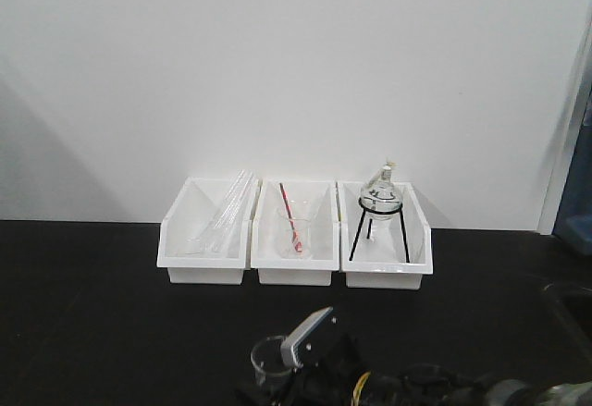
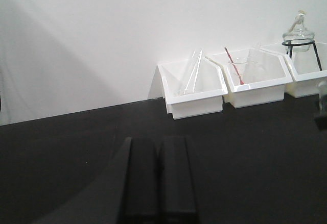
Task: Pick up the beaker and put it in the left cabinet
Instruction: 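Close the right gripper around the clear glass beaker, then lift the beaker with the right gripper off the bench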
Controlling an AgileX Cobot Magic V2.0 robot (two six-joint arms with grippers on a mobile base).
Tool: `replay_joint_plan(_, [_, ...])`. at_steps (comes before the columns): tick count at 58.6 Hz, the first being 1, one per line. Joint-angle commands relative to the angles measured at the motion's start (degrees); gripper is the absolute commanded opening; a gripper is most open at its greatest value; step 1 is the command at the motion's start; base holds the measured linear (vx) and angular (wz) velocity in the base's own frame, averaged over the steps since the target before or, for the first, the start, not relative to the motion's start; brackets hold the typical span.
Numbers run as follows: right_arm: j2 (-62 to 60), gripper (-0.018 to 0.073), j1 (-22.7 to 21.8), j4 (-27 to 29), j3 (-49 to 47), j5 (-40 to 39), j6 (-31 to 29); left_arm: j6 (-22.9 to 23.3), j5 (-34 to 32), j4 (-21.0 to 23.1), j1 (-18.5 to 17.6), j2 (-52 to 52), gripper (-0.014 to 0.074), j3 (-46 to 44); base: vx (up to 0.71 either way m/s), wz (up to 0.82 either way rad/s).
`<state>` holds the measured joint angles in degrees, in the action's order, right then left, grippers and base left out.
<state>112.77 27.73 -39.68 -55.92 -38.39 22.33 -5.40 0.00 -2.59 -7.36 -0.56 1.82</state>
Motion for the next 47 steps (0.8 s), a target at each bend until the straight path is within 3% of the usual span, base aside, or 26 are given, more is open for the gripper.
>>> replay_joint_plan(1, [-8.93,0.0080,-0.09,0.24,-1.30,-0.76,3.49,0.15,-4.28,0.18,-0.03,-1.06,0.0001,0.90,0.00,0.00])
replay_joint_plan(15, [-21.62,0.0038,-0.09,0.18,-1.42,10.45,6.18,0.15,-4.28,0.18,-0.03,-1.06,0.0001,0.90,0.00,0.00])
replay_joint_plan(16, [-26.94,0.0015,-0.09,0.12,-1.42,14.87,9.49,0.15,-4.28,0.18,-0.03,-1.06,0.0001,0.90,0.00,0.00])
replay_joint_plan(34, [-30.35,-0.0001,5.38,0.18,-1.42,21.30,10.37,0.15,-4.28,0.18,-0.03,-1.06,0.0001,0.90,0.00,0.00])
replay_joint_plan(47, [-30.35,-0.0001,5.73,0.18,-1.30,20.59,10.37,0.15,-4.28,0.18,-0.03,-1.06,0.0001,0.90,0.00,0.00])
